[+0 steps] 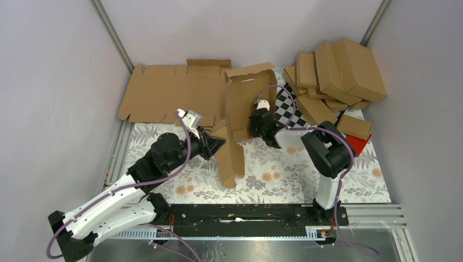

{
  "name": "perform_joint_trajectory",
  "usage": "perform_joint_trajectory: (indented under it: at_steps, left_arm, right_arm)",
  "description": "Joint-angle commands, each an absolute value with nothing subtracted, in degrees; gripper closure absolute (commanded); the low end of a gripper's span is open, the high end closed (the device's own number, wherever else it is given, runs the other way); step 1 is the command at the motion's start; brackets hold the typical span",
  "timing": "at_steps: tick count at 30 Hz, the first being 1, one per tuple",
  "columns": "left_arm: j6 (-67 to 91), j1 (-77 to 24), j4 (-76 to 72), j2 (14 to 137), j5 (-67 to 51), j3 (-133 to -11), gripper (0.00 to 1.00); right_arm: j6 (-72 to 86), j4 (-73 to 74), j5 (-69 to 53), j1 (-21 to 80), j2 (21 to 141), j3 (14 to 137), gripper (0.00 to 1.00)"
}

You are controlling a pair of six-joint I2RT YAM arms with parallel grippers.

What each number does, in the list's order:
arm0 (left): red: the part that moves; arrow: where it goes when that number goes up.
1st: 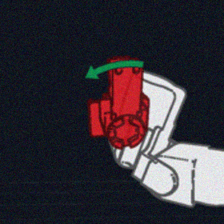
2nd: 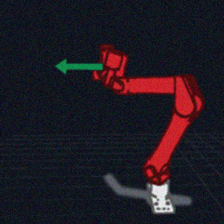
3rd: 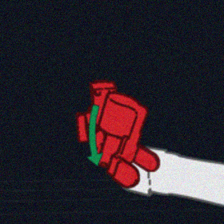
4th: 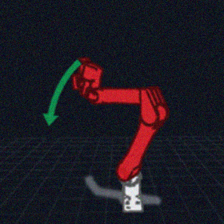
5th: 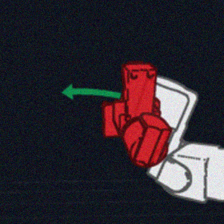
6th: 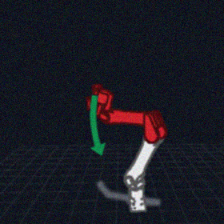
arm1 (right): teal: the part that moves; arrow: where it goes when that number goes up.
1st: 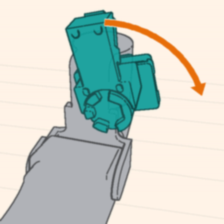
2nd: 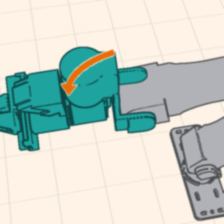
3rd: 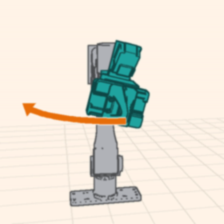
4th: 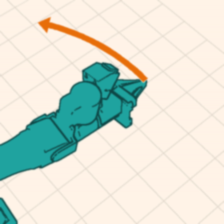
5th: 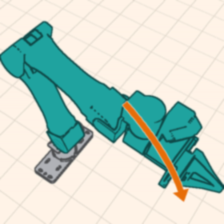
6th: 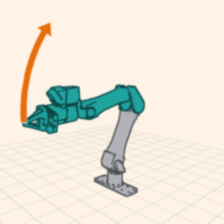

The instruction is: Fold the paper box

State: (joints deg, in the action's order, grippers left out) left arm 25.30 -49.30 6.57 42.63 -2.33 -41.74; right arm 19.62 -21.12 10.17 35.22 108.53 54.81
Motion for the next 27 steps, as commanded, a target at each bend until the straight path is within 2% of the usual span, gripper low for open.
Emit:
perform_joint_trajectory:
  at_steps: [1,6,17,23,27]
  left_arm:
    - [27.93,-49.3,11.13,39.55,6.94,-41.75,0.87]
    - [27.61,-49.31,11.1,39.44,4.93,-40.26,1.0]
    - [25.68,-49.31,10.11,40.5,-2.58,-40.66,1.0]
    - [25.64,-49.31,10.12,40.21,-3.71,-40.35,1.0]
    - [25.72,-49.3,10.12,39.59,-3.84,-40.0,1.0]
  right_arm:
    - [23.76,-12.2,14.87,35.72,104.73,49.07,1.0]
    - [27.08,-17.1,11.52,36.0,99.53,42.86,1.0]
    - [29.53,-21.02,3.36,36.02,99.25,45.61,1.0]
    - [28.63,-18.84,3.01,36.06,102.01,48.09,1.0]
    - [29.03,-16.51,7.39,36.21,103.84,47.57,1.0]
